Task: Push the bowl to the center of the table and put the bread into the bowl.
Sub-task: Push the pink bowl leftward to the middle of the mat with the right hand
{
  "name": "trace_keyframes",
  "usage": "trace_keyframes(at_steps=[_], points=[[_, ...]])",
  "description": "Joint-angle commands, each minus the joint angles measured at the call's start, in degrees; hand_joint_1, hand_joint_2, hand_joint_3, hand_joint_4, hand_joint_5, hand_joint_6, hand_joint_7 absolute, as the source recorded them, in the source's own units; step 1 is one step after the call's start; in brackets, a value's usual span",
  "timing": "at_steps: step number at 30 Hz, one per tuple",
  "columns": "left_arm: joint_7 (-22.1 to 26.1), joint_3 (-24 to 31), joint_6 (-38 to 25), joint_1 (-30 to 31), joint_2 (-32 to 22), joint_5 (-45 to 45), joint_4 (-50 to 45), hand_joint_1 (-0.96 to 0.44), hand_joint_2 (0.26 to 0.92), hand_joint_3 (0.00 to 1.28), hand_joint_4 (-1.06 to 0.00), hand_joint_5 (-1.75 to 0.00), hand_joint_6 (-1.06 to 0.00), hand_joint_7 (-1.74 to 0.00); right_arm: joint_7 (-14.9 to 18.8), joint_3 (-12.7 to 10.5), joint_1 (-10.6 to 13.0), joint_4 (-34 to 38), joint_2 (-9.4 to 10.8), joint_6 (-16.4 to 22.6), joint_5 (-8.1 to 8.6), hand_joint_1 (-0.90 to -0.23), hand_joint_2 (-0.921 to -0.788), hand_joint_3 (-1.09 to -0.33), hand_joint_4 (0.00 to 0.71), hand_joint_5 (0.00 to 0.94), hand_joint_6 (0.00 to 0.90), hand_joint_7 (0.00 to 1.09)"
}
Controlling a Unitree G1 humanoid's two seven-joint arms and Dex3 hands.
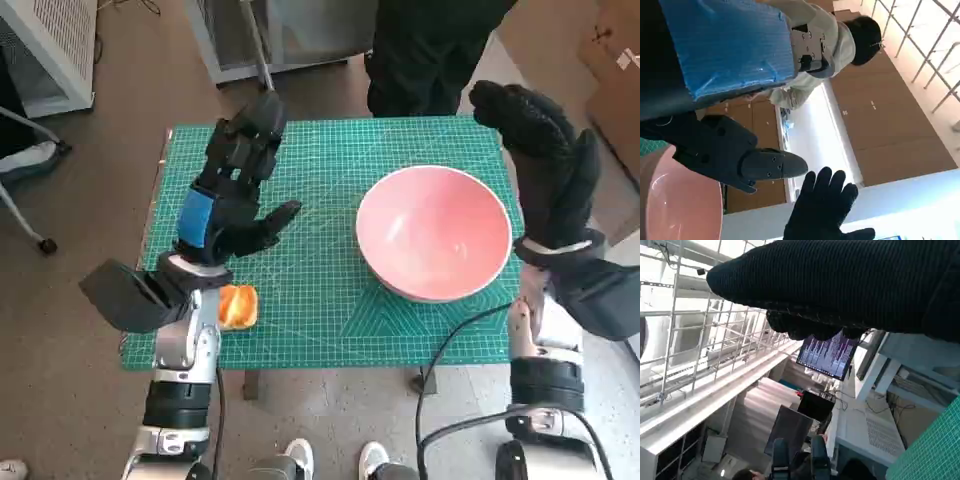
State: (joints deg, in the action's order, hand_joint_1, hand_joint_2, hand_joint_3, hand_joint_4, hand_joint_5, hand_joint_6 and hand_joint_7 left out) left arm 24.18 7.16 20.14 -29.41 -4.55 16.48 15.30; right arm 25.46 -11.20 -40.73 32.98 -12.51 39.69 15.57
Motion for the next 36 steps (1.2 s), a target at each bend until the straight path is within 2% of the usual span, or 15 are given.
trace_keyframes(at_steps=[1, 16, 24, 30, 36], points=[[-0.13, -0.05, 0.33, -0.33, -0.48, -0.07, -0.21, -0.27, 0.76, 0.39, -0.08, 0.0, 0.0, -0.56, -0.23, -0.12, 1.3, 0.89, 0.19, 0.15, -0.19, -0.409, -0.921, -0.5, 0.346, 0.001, 0.47, 0.0], [-0.55, -0.28, -0.3, 0.01, -0.47, -0.17, -1.04, -0.26, 0.762, 0.4, -0.08, 0.0, 0.0, -0.57, -0.11, -0.05, 1.82, -0.2, 0.42, -1.04, 0.55, -0.398, -0.921, -0.499, 0.347, 0.001, 0.47, 0.0], [-0.56, -0.28, -0.12, -0.08, -0.5, -0.25, -0.39, -0.26, 0.76, 0.4, -0.08, 0.0, 0.0, -0.58, -0.54, -0.06, 1.91, -0.55, 0.09, -0.98, -0.04, -0.397, -0.921, -0.5, 0.347, 0.0, 0.47, 0.0], [-0.88, -0.31, -0.63, -0.08, -0.4, -0.21, -0.62, -0.26, 0.76, 0.4, -0.08, 0.0, 0.0, -0.58, 0.02, -0.94, 1.21, 1.51, -0.88, -0.41, 0.46, -0.401, -0.921, -0.503, 0.345, 0.0, 0.469, 0.0], [-0.97, -0.49, -0.75, 0.31, -0.29, -0.12, -1.22, -0.26, 0.759, 0.41, -0.08, 0.0, 0.0, -0.58, 1.03, -2.95, -0.32, 7.3, -2.69, 0.97, 1.33, -0.403, -0.921, -0.506, 0.347, 0.001, 0.456, 0.0]])
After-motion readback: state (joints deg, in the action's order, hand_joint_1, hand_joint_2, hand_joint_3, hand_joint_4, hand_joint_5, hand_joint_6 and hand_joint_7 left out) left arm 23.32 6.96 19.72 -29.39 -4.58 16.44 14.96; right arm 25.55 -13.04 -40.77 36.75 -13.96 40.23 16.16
